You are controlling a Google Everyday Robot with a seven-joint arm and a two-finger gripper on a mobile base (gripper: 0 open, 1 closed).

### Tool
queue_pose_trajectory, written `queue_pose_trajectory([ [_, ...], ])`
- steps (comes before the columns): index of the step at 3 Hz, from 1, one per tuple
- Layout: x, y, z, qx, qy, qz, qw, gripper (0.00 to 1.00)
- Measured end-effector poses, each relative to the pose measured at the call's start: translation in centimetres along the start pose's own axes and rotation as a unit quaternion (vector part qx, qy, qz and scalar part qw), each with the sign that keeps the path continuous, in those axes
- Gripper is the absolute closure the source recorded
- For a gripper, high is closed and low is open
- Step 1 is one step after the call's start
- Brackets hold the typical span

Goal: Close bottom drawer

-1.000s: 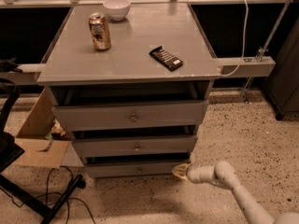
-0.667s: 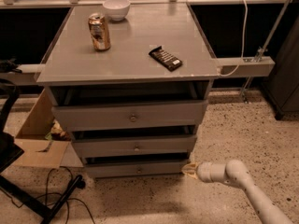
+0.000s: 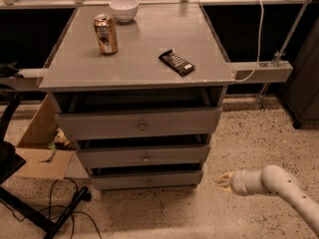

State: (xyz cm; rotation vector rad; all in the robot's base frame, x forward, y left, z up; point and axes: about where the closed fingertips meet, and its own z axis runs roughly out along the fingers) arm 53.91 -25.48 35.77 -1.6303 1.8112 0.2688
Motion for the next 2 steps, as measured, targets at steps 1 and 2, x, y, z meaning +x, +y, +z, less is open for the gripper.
queue_pose_trajectory([
  [1,-1.8,1.1,-6.4,0.006,0.067,-0.005,0.9977,1.0],
  [2,-4.1,2.3,-8.3,-0.009,0.088,-0.016,0.9959,0.82],
])
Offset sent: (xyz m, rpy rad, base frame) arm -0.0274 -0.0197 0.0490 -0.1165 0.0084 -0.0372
